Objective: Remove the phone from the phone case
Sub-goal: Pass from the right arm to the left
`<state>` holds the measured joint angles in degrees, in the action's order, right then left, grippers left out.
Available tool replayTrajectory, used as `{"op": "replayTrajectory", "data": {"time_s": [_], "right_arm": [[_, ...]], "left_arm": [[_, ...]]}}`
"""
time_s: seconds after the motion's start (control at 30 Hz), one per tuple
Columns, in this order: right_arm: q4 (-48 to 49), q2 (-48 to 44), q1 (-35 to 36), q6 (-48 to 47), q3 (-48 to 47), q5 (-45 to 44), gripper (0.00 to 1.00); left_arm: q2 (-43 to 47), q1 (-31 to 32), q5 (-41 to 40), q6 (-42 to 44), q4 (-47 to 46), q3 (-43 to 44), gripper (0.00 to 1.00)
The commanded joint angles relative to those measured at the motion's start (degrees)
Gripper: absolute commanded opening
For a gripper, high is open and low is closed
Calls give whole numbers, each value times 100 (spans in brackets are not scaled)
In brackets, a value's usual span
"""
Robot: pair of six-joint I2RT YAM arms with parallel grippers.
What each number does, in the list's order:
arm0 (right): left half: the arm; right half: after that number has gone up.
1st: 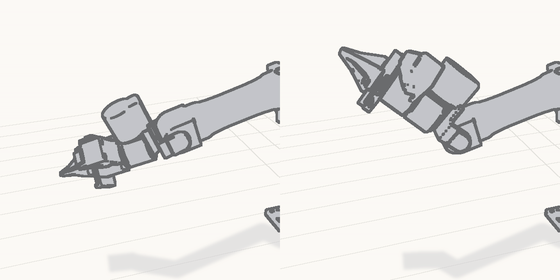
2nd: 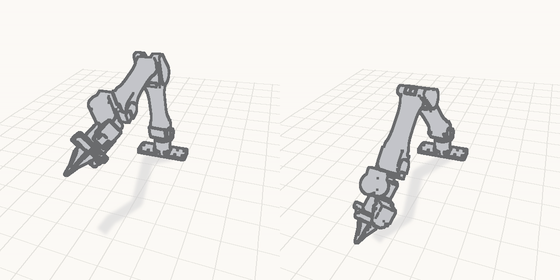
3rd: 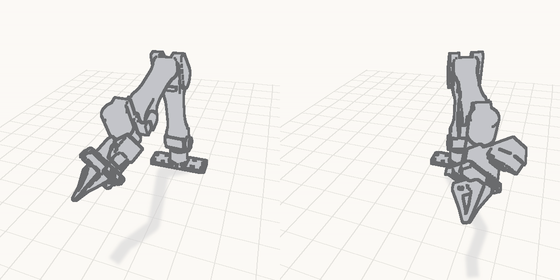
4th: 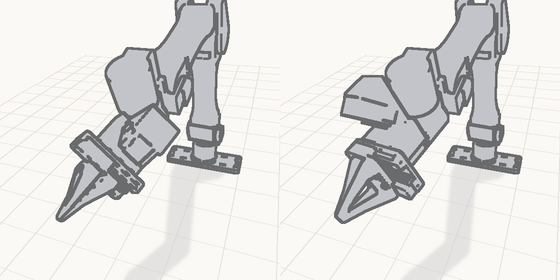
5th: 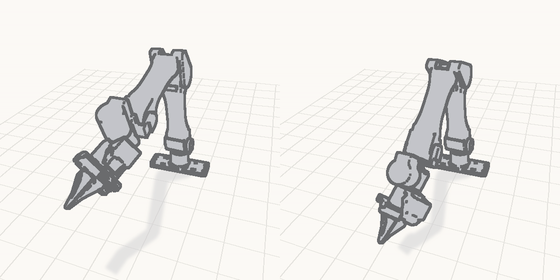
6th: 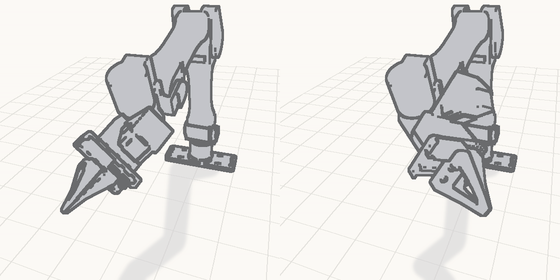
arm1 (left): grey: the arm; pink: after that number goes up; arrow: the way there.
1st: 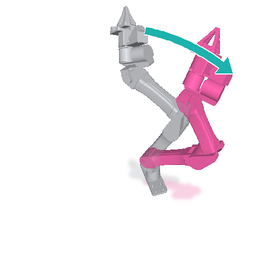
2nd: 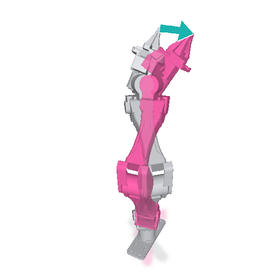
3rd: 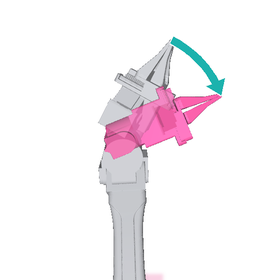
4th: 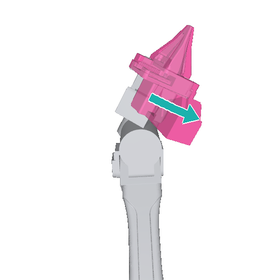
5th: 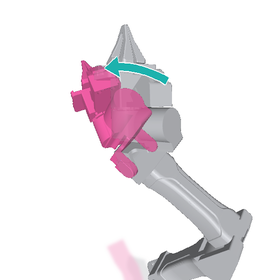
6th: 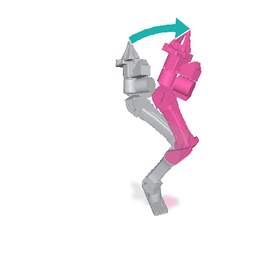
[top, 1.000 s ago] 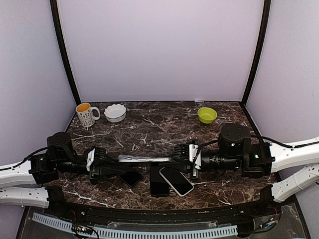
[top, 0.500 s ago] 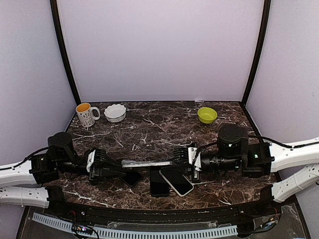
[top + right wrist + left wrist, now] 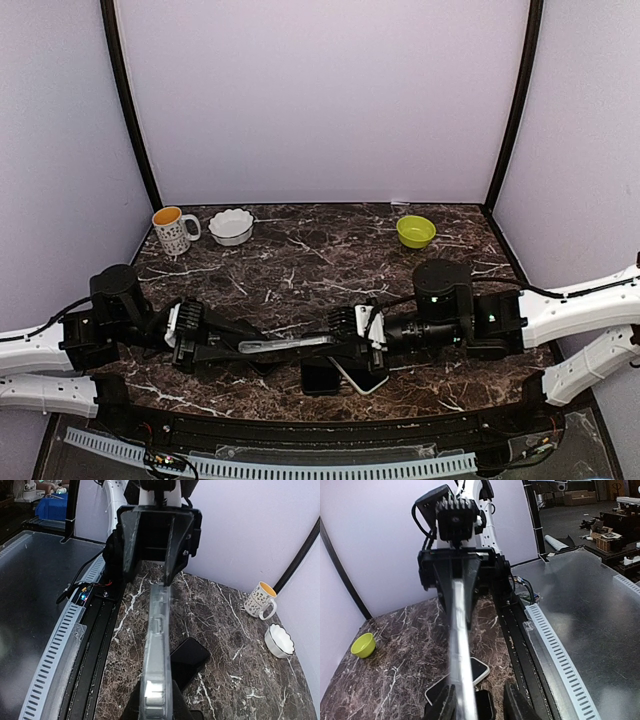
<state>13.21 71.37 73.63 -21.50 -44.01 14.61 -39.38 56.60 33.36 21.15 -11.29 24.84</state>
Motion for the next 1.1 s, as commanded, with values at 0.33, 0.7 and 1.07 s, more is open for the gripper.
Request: {"op": "replayTrajectory", "data": {"time_s": [0.33,0.7,1.07], "right_arm": [[609,-227,108,36,39,-272,0],[760,-616,108,36,232,-841,0],[879,-624,108,58,162,-305,0]], "left_arm": [[210,-18,-107,3,-187,142,28],[945,-19,-198,23,848,196,28],[442,-22,113,77,590,244,27]]}}
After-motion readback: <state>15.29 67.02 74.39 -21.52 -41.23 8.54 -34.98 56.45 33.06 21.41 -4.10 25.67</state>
